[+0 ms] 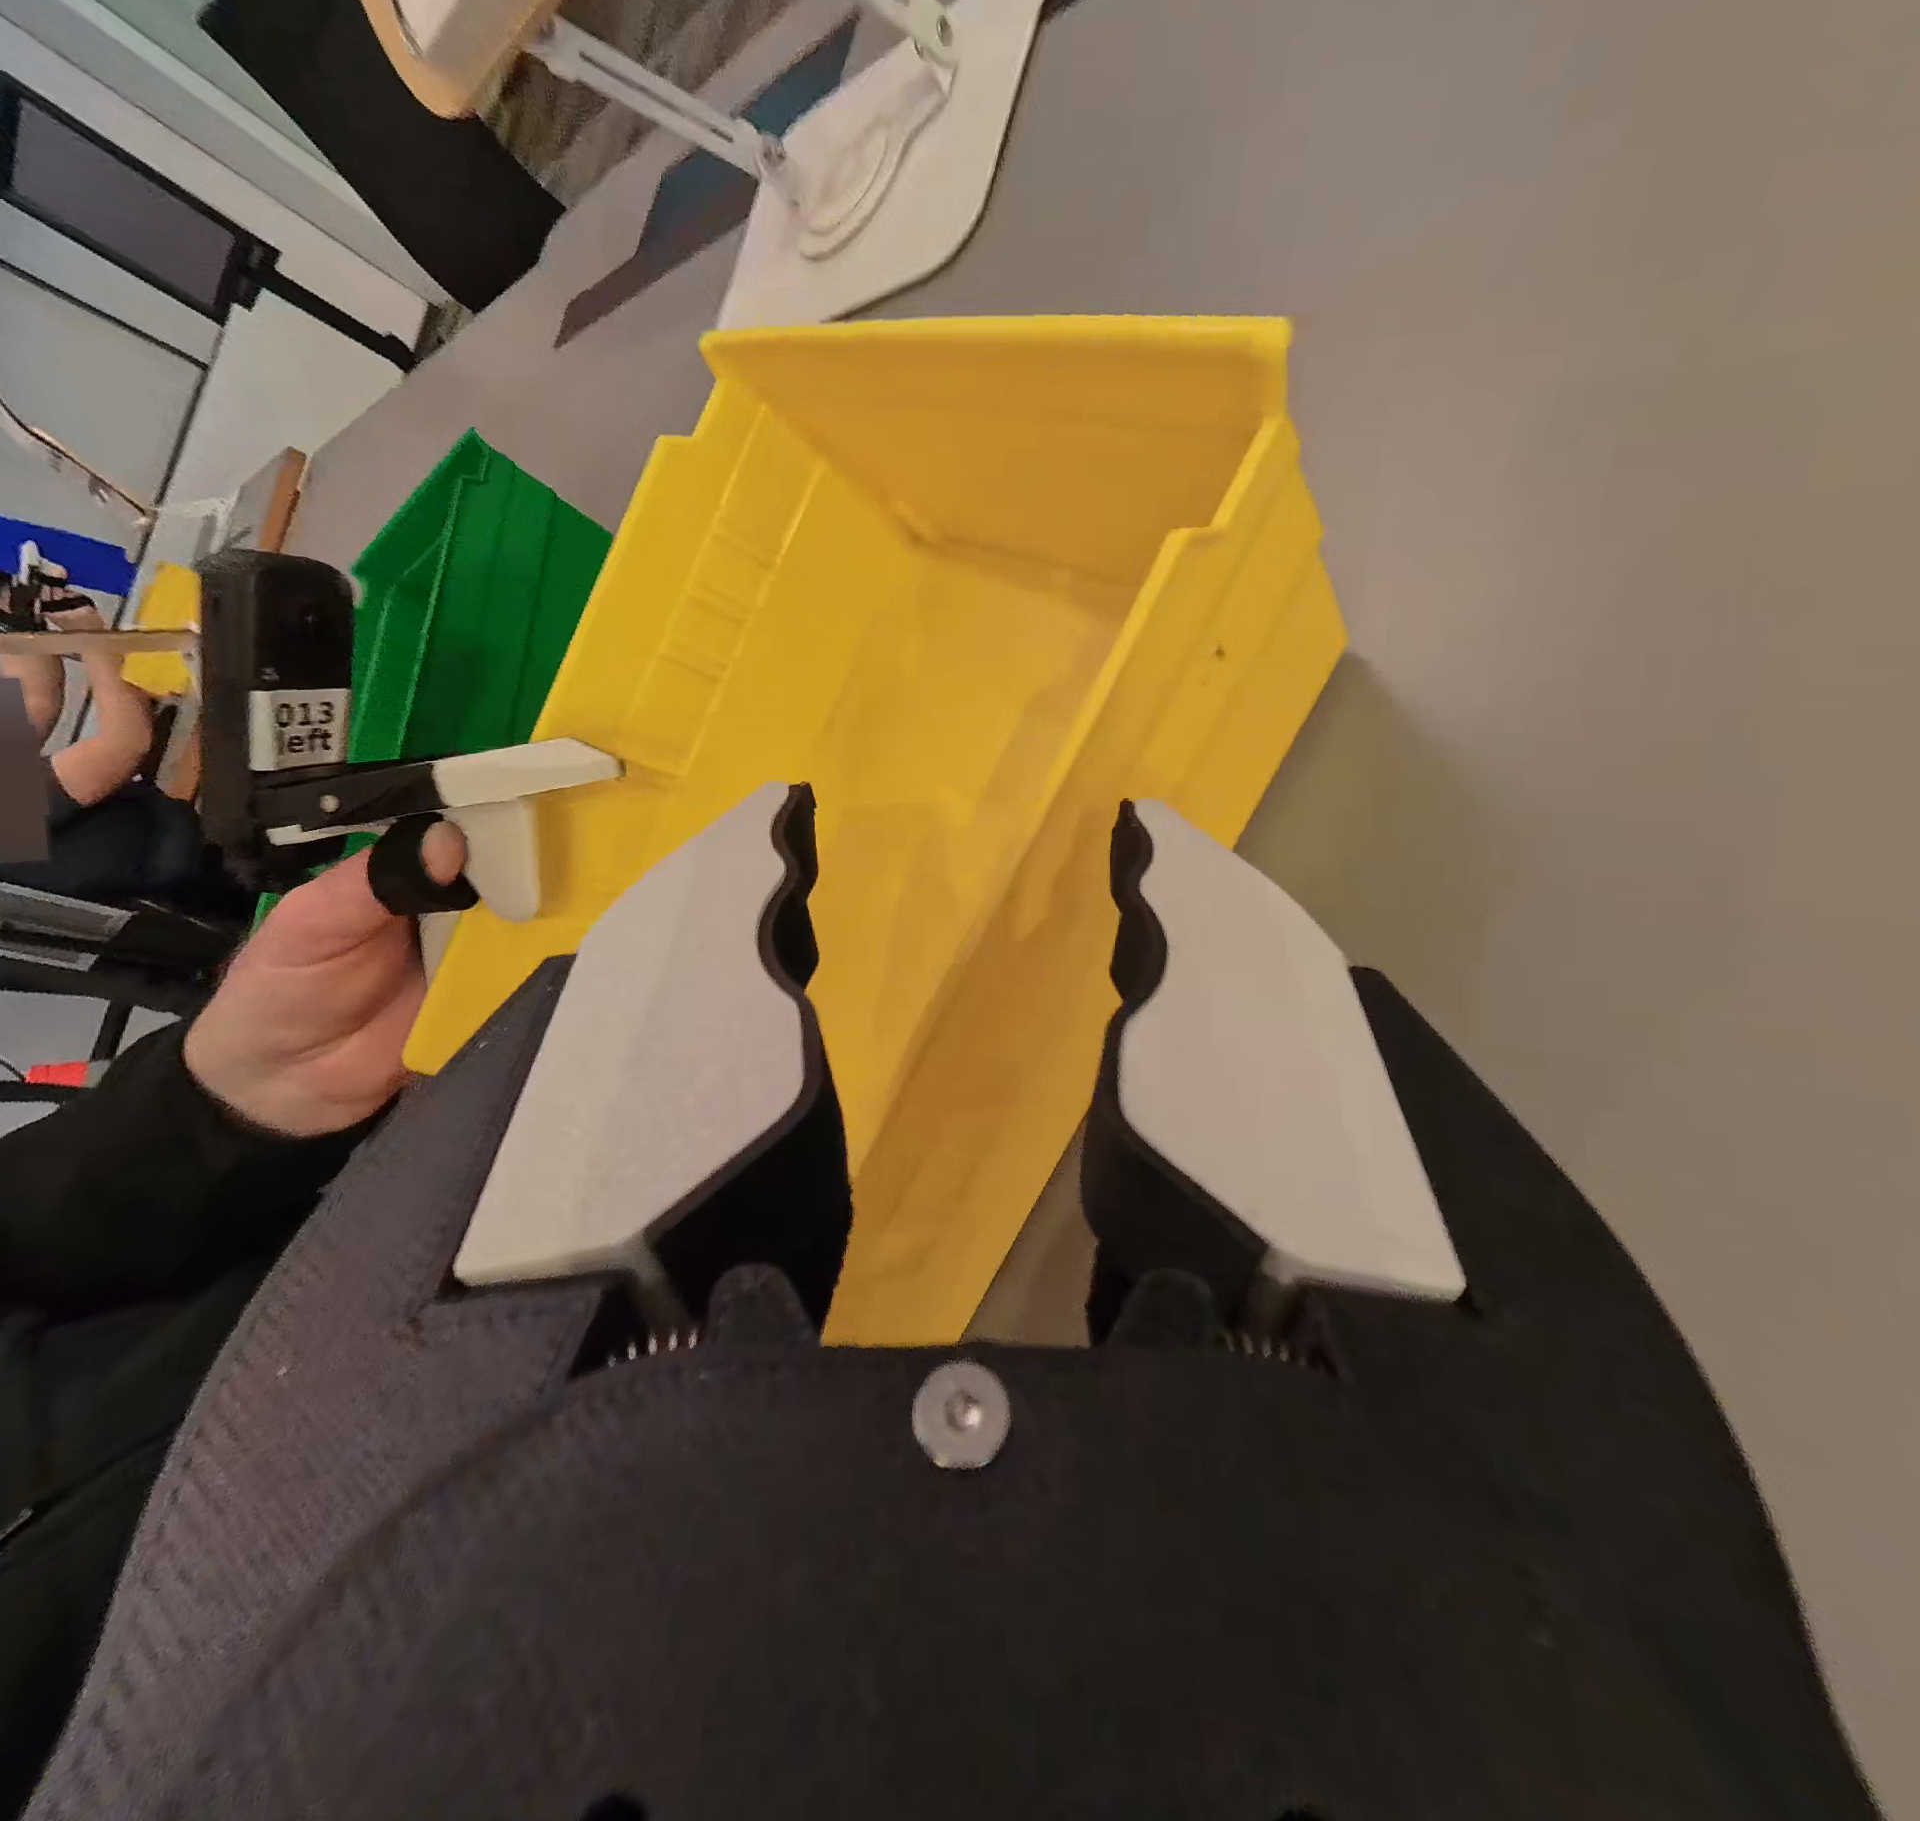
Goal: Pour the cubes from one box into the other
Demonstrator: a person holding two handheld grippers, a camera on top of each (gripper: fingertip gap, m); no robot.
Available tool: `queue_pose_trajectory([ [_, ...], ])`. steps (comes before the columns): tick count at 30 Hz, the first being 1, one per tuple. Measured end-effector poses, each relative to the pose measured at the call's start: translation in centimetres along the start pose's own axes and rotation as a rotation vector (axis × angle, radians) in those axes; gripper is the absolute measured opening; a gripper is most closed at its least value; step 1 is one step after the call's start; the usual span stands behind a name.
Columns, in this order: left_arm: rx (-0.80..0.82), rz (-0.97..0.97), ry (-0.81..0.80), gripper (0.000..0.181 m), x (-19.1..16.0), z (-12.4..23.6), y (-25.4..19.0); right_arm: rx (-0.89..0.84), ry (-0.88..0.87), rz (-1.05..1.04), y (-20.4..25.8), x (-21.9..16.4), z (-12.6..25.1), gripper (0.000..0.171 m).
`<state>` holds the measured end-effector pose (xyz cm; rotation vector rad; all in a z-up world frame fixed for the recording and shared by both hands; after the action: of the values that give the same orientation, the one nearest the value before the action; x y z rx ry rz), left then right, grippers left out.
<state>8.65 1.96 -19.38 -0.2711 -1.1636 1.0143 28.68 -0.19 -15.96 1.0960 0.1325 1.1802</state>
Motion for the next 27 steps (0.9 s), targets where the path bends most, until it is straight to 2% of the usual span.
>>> queue_pose_trajectory([
  [2, -0.026, 0.014, -0.012, 0.049, -0.6, 0.1, -0.6, -0.035, 0.045, 0.017, -0.4, -0.8, -0.9, 0.053],
  [8, -0.064, 0.066, -0.071, 0.055, -1.8, 1.4, -1.5, -0.078, 0.019, 0.068, -0.6, -0.6, -2.0, 0.044],
  [16, -0.08, -0.033, -0.053, 0.072, -2.7, 3.5, -2.8, -0.166, 0.024, 0.165, -0.2, -0.9, -4.2, 0.033],
  [23, -0.118, -0.156, -0.111, 0.071, -0.9, 7.2, -4.8, -0.195, 0.042, 0.193, 0.0, -1.2, -4.8, 0.036],
  [27, -0.14, -0.266, -0.165, 0.066, 0.8, 10.8, -6.1, -0.211, 0.022, 0.205, 0.2, -1.0, -4.4, 0.037],
])
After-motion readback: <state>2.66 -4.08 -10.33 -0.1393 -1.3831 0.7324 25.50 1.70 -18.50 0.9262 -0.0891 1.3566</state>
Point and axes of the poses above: each gripper's, where its closed fingertips meet, z back along the fingers, x out of its top, y = z × x across the jaws, the point moved 2 cm from there along z, back along the fingers, and after that the axes turned 13 degrees about -z, right-handed, at the moved point
